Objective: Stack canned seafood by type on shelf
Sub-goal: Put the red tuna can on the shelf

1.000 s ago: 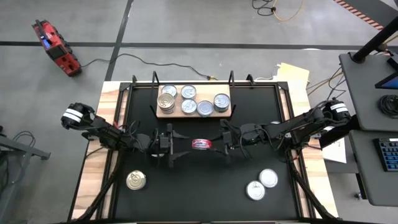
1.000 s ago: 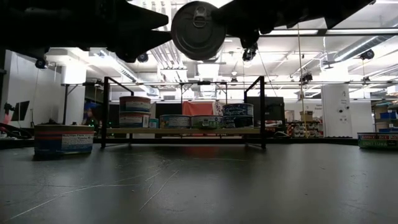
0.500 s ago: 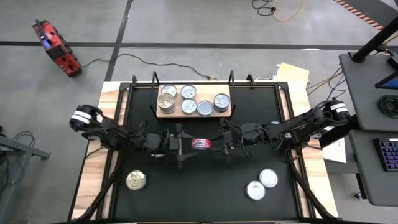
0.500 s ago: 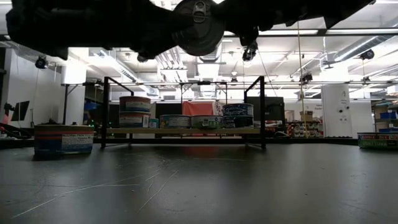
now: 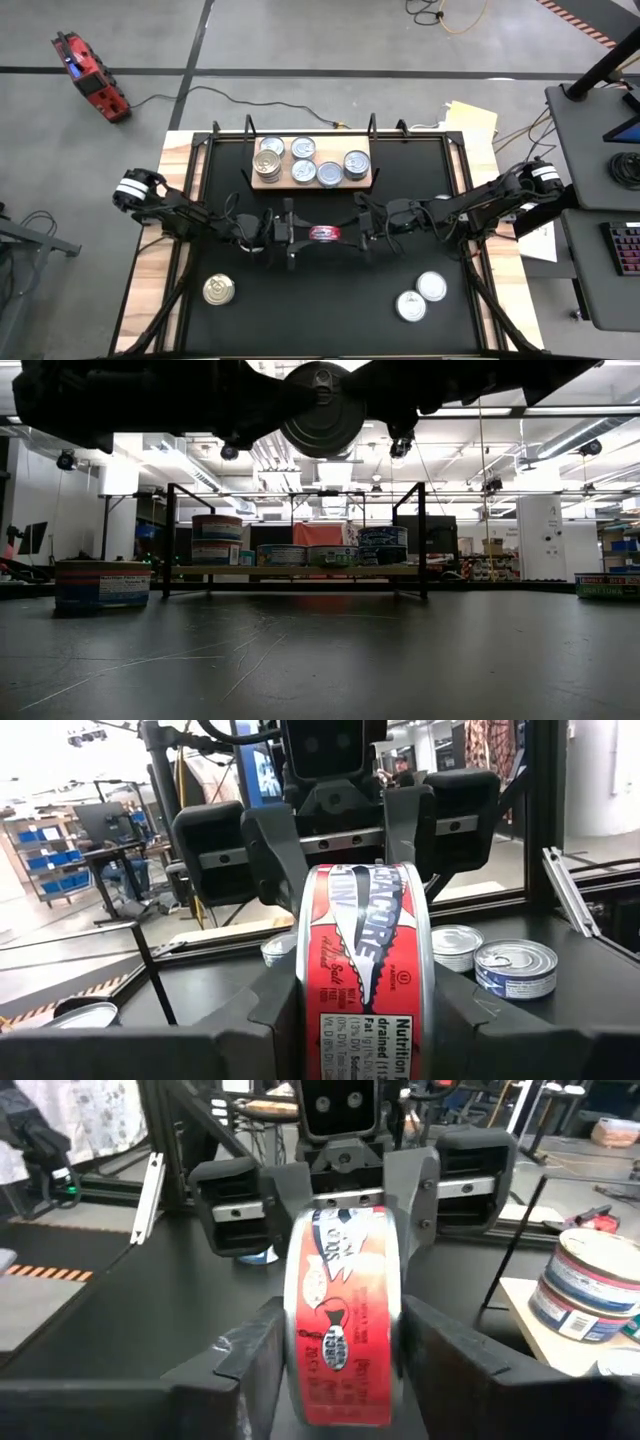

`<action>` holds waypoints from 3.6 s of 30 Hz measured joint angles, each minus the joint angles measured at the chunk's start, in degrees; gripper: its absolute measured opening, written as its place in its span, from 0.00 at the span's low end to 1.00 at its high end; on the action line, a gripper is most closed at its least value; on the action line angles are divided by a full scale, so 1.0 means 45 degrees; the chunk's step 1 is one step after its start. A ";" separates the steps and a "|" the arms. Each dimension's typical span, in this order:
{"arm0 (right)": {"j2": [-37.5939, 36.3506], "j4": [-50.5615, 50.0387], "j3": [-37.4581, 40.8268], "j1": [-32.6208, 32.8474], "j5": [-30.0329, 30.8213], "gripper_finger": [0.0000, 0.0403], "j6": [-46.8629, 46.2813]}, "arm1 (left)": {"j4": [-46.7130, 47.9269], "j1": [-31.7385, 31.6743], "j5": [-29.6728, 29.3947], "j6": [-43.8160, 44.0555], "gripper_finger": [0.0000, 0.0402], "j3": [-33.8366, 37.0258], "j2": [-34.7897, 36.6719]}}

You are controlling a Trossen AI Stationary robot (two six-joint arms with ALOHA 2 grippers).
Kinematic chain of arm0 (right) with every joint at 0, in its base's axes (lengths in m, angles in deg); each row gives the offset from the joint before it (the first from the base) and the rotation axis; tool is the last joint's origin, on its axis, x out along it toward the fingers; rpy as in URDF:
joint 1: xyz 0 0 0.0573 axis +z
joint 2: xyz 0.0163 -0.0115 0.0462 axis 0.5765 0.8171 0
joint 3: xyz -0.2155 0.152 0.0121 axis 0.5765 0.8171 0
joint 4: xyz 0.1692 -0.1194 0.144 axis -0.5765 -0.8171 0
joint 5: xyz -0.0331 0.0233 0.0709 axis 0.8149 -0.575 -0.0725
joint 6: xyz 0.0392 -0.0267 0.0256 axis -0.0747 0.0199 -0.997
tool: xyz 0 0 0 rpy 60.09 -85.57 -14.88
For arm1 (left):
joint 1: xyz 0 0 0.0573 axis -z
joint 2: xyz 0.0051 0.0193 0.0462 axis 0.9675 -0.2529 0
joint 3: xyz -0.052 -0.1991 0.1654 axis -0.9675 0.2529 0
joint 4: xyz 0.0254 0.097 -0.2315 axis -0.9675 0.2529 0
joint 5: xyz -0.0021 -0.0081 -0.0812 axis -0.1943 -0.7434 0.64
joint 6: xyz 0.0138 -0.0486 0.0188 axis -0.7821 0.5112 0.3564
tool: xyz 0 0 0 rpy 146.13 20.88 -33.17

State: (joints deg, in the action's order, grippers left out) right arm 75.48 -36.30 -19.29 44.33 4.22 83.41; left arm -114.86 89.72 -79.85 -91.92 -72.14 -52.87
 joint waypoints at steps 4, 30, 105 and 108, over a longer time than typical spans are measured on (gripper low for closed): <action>-0.0046 -0.0083 0.0000 -0.0005 0.0106 0.52 -0.0059 | 0.0012 0.0002 -0.0035 0.0441 0.29 0.0029 0.0024; -0.1049 0.0007 -0.0007 0.2133 0.1121 0.61 1.6218 | 0.0189 -0.1363 0.0782 1.9955 0.29 0.3150 0.4404; 0.2526 0.0160 -0.3317 -0.2623 0.7114 0.31 1.0749 | 0.0833 -0.1486 -0.0127 0.1543 0.80 0.2977 0.6428; 0.2526 -0.0615 -0.3503 -0.3045 0.7184 0.31 0.8625 | 0.3199 -0.1486 -0.1484 0.1111 0.80 0.2977 0.7857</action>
State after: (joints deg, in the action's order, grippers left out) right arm 86.84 -39.07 -35.06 30.63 36.55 122.22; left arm -100.46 83.03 -86.52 -86.93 -58.74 -17.51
